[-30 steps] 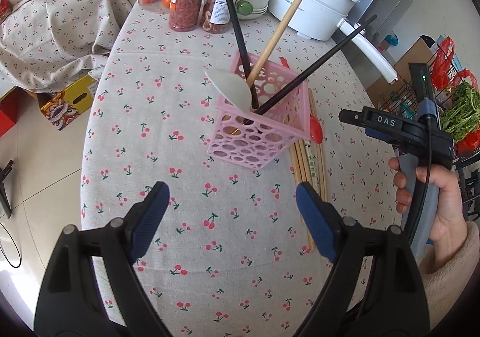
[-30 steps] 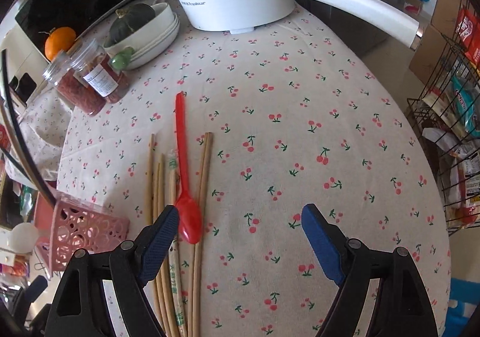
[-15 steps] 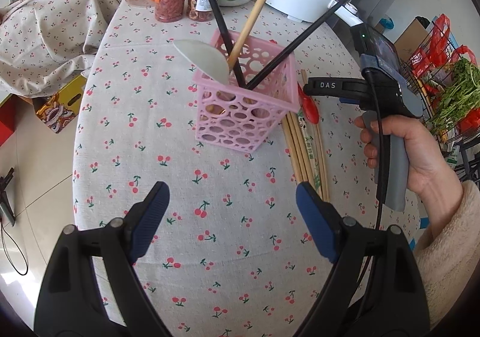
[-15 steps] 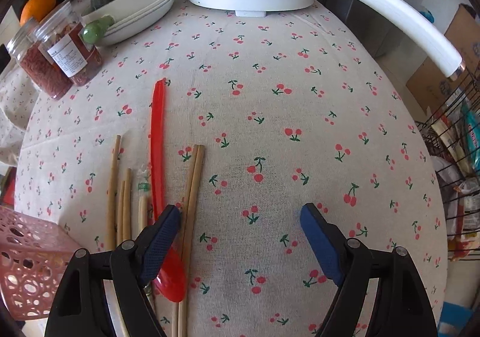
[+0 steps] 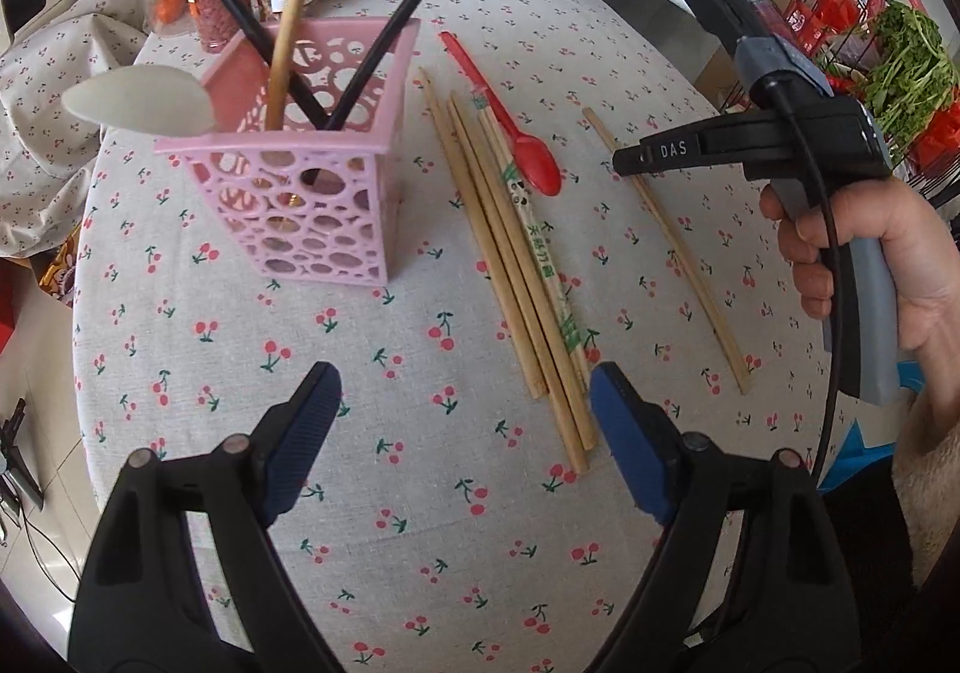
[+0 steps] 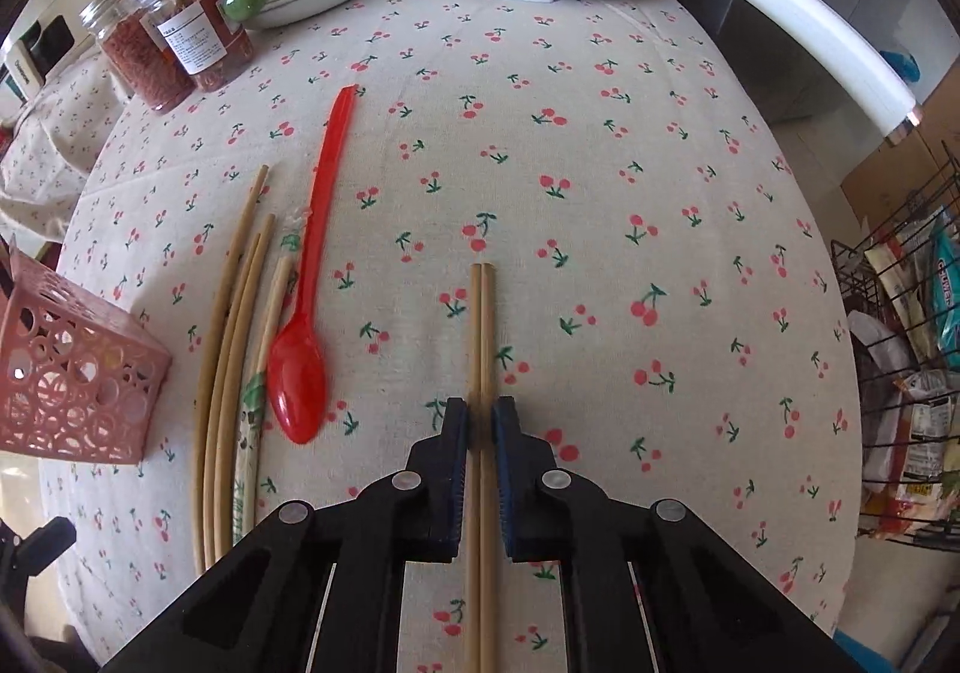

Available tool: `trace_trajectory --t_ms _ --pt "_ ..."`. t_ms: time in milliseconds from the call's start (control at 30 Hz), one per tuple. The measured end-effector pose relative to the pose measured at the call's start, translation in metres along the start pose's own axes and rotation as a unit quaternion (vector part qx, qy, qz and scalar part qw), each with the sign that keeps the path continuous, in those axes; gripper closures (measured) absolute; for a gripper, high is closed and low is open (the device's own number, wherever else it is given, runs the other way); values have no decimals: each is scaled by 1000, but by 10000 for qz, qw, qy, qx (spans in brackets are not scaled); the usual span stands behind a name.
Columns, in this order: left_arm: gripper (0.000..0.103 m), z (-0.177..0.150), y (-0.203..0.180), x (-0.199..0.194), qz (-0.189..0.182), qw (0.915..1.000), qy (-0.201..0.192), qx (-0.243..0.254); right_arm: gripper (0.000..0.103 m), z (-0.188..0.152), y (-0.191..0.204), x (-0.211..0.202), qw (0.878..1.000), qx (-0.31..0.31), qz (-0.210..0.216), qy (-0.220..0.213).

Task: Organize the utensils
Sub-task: 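Grasp a loose wooden chopstick with the right gripper while the left gripper grasps another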

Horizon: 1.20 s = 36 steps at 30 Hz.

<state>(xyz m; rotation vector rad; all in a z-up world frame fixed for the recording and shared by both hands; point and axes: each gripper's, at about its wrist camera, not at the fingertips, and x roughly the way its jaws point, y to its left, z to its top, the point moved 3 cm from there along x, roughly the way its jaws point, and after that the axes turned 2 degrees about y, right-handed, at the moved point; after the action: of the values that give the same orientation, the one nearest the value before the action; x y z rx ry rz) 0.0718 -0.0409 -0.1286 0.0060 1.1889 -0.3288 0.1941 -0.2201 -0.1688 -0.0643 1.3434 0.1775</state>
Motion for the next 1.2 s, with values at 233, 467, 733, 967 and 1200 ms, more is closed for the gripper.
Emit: trace_trajectory --t_ms 233,467,733,967,1200 --pt "72 17 -5 24 -286 9987 -160 -381 94 -24 -31 -23 9986 190 477 -89" --pt "90 23 -2 43 -437 9950 -84 -893 94 -35 -46 -48 9966 225 757 -251" --pt "94 19 1 43 -354 9943 -94 -1001 94 -36 -42 -52 9954 234 898 -248" --pt "94 17 2 44 -260 9955 2 -914 94 -38 -29 -54 9949 154 958 -259" --pt "95 0 1 35 -209 9978 431 -469 94 -46 -23 -58 9941 110 1048 -248"
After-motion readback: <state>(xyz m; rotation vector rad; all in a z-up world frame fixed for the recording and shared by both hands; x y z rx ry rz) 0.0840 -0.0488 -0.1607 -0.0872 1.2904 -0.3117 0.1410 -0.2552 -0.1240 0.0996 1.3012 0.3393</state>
